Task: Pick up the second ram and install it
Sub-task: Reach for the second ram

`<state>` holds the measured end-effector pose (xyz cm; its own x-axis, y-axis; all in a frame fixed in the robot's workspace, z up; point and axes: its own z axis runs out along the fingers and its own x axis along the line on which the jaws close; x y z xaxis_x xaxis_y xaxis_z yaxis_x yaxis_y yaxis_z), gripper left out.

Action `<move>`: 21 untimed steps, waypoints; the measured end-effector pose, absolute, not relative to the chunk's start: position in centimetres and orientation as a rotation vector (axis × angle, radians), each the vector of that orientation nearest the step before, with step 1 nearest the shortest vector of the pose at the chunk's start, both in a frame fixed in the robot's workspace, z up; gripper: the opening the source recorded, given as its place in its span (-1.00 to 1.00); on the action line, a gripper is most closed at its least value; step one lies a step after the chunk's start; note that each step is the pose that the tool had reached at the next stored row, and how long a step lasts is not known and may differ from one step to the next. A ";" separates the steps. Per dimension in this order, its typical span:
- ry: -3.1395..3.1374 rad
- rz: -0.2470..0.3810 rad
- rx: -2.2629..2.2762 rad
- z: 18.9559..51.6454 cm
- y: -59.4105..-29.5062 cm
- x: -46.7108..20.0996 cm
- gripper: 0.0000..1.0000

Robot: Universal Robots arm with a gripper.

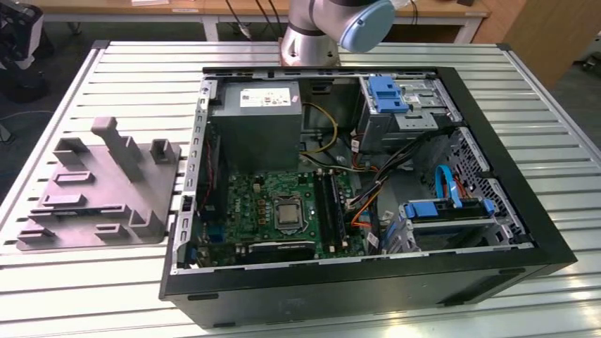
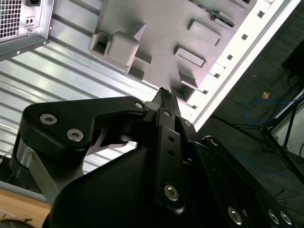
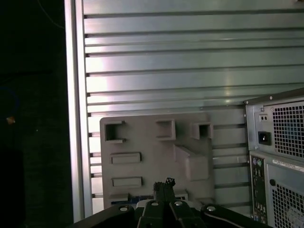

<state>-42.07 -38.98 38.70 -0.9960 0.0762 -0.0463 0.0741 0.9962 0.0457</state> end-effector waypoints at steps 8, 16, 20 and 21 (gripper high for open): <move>3.091 0.068 0.116 38.3 -40.8 -43.0 -0.80; 3.091 0.068 0.117 37.3 -42.8 -43.3 -0.80; 3.092 0.068 0.116 36.6 -43.6 -43.3 -0.80; 3.092 0.068 0.117 36.5 -43.7 -43.3 -0.80</move>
